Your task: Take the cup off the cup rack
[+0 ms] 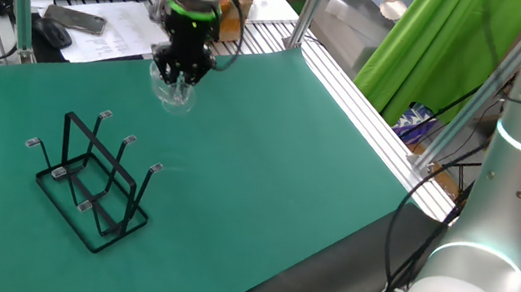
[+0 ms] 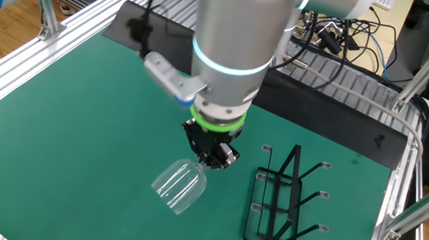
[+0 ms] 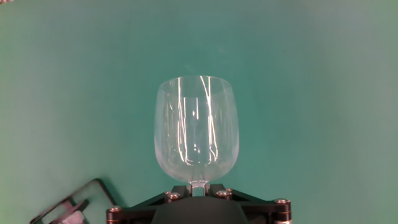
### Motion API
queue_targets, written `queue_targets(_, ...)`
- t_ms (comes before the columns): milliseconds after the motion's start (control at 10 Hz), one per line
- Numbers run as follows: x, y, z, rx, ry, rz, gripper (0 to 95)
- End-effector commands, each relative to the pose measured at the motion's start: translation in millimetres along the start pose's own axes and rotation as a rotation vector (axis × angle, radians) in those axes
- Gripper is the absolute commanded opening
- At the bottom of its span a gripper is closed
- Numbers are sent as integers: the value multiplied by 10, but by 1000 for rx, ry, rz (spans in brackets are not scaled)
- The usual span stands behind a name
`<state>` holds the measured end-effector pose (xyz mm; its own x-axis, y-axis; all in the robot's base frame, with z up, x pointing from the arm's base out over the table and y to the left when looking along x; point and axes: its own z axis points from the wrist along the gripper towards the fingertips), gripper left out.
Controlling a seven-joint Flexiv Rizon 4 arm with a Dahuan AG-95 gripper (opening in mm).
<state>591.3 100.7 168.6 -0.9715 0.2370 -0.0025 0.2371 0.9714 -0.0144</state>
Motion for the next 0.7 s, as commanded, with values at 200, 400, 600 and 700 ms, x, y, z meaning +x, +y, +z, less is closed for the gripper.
queue_targets(200,-66,5,93,-8,-32,8,0)
queue_targets(400,-90,8,169,-17,-57,16,0)
queue_targets(600,-109,23,232,-25,-84,19,0)
queue_targets(700,-122,36,276,-31,-105,22,0)
